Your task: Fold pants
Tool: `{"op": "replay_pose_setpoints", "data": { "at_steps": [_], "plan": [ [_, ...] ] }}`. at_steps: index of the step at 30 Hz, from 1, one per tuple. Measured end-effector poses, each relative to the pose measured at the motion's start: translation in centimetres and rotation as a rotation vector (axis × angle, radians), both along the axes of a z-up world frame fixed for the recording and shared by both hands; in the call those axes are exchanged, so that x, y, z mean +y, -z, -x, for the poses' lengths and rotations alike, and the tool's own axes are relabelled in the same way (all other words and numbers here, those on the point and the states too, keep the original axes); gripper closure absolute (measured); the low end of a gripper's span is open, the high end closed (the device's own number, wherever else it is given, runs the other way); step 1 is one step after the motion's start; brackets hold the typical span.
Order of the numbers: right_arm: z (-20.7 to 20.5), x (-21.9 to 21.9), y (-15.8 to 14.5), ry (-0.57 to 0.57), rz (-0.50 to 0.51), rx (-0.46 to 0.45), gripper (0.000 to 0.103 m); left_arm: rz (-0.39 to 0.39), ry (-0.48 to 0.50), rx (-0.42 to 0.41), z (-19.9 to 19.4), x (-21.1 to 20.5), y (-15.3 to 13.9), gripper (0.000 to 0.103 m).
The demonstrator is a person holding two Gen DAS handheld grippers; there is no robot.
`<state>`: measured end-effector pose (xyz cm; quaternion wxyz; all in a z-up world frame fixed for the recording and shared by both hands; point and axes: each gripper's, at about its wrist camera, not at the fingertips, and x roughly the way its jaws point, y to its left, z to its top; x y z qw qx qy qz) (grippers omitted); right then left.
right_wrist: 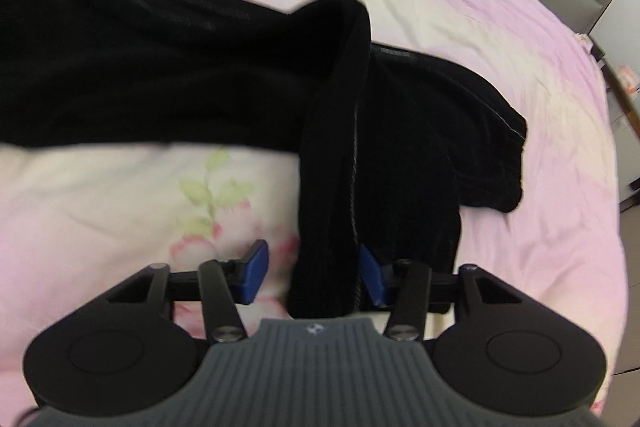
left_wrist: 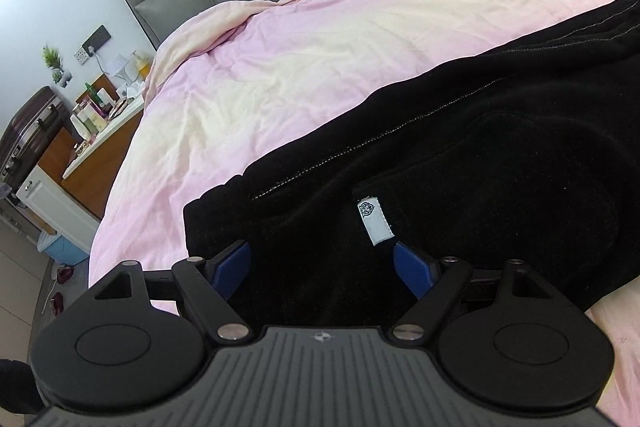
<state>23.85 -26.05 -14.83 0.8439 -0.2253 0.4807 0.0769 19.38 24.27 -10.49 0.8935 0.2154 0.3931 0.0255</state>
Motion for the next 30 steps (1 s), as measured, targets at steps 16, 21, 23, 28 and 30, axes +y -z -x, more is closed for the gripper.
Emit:
{"op": "replay_pose_setpoints", "data": {
  "at_steps": [16,21,23,28,30],
  "plan": [
    [-10.3,-6.1,-12.1,0.126,0.046,-0.369,0.095,0.042,-0.016,-0.005,0.0,1.0,0.3,0.004],
    [-17.8,-7.6,-7.5,0.122,0.175,-0.287,0.095,0.052,-0.025,-0.009,-0.2,1.2,0.3,0.001],
    [-20.0,-8.4,-5.0,0.137,0.226,-0.246,0.088,0.060,-0.034,-0.008,-0.4,1.3,0.4,0.000],
    [-22.7,-10.5,-1.8,0.383,0.217,-0.198,0.077,0.056,-0.039,0.004,-0.5,1.2,0.3,0.000],
    [-22.0,-10.3,-2.6,0.452,0.107,-0.282,0.077,0.063,-0.044,0.005,-0.5,1.3,0.1,0.000]
  ]
}}
